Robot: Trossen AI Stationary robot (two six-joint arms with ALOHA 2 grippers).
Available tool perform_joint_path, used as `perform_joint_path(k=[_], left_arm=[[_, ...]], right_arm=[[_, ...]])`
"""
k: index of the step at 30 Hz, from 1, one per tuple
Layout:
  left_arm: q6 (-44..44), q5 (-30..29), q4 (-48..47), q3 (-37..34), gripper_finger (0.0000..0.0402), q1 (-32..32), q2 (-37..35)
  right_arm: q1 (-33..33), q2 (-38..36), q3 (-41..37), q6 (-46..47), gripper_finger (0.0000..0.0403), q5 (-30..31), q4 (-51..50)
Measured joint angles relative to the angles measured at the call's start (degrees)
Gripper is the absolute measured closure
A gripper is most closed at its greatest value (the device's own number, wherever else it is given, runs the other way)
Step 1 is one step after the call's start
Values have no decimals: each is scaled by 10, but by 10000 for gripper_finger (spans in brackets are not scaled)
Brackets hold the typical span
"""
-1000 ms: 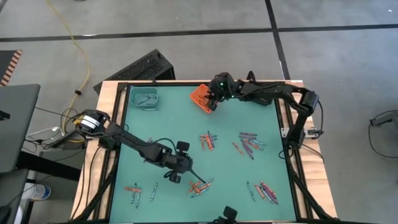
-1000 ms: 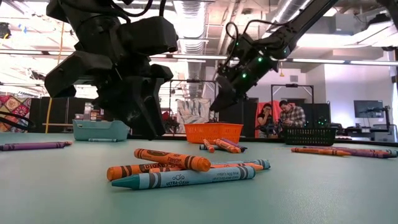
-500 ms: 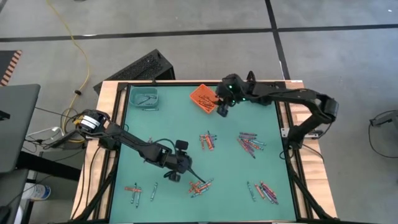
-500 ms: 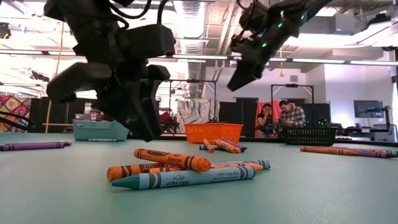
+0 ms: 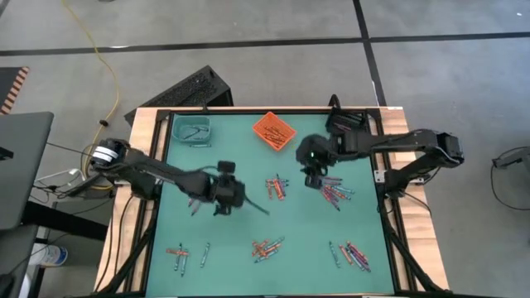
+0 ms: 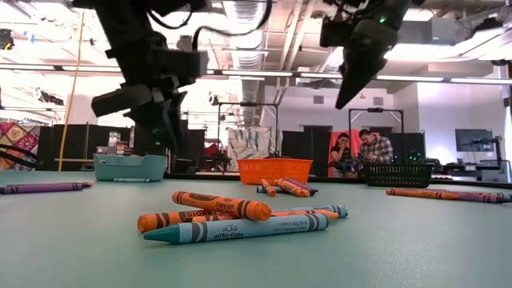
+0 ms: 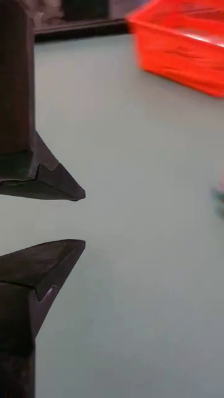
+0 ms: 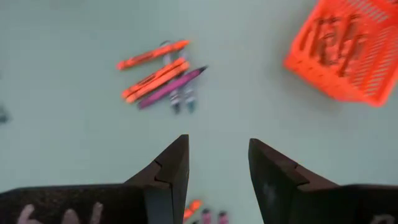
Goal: Sort crayons
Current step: Put the blue crayon into the blue bin
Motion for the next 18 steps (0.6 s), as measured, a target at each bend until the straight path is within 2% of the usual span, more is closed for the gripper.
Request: perform_joint_path(k=[6,13,18], left_arm=[[102,53,-93,0,299,128,-25],[272,75,-93,0,299,277,-18],[377,78,-93,15,299,335,-12]], right_arm=[[83,2,0,45,246,44,-22],[153,2,0,82,246,92,-22],[180,2,0,104,246,111,-22]])
